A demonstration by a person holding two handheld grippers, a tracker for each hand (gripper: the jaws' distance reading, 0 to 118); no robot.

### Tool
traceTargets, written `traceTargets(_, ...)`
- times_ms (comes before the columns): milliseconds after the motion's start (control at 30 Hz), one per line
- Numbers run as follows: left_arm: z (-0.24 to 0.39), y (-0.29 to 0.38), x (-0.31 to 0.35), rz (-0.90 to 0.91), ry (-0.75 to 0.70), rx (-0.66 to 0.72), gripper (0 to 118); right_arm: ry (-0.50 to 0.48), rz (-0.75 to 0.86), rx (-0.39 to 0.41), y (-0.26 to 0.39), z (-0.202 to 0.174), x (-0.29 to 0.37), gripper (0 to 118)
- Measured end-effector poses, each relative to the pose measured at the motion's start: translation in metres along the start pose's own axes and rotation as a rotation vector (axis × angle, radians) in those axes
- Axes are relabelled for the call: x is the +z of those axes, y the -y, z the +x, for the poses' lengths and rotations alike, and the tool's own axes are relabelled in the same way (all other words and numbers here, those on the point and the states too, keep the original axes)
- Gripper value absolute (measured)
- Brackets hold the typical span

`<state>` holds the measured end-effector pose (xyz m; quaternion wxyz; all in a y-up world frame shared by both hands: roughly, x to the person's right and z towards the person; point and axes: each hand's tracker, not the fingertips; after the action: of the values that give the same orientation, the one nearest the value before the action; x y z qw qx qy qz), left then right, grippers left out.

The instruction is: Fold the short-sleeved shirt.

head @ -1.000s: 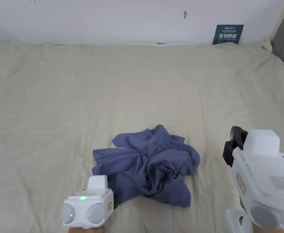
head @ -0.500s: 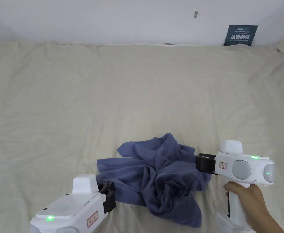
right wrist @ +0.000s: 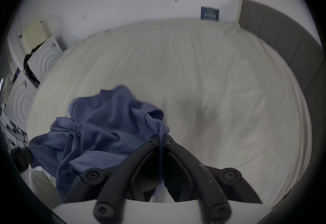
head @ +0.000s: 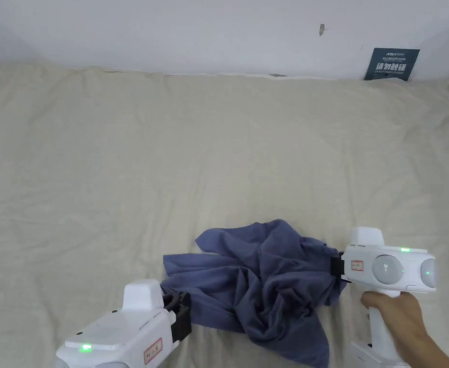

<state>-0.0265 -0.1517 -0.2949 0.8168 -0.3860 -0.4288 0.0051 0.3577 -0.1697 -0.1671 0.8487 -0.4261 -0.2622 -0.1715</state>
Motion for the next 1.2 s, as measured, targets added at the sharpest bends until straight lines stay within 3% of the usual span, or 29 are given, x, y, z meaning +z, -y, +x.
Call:
traceTargets(167,-0.007,-0.038,0.018,0.099,0.007,0.034,3,0.047,0.169,0.120,-0.030,0.002,0.071,4)
traceTargets(333,-0.024,-0.121,0.038,0.224,-0.024,0.045,3,0.087,0.311,0.149,-0.078,0.014,0.138,4)
traceTargets(500,-0.030,-0.219,0.057,0.340,-0.120,-0.051,3,0.131,0.445,0.150,-0.129,0.020,0.194,4)
traceTargets(867,-0.013,-0.389,0.088,0.546,-0.337,-0.220,3,0.182,0.644,0.098,-0.236,0.034,0.253,4)
traceTargets(1067,-0.021,-0.426,0.085,0.587,-0.387,-0.201,3,0.144,0.679,0.002,-0.256,0.036,0.253,4)
traceTargets(1200,-0.038,-0.420,0.072,0.581,-0.405,-0.177,3,0.137,0.669,-0.022,-0.255,0.046,0.233,4)
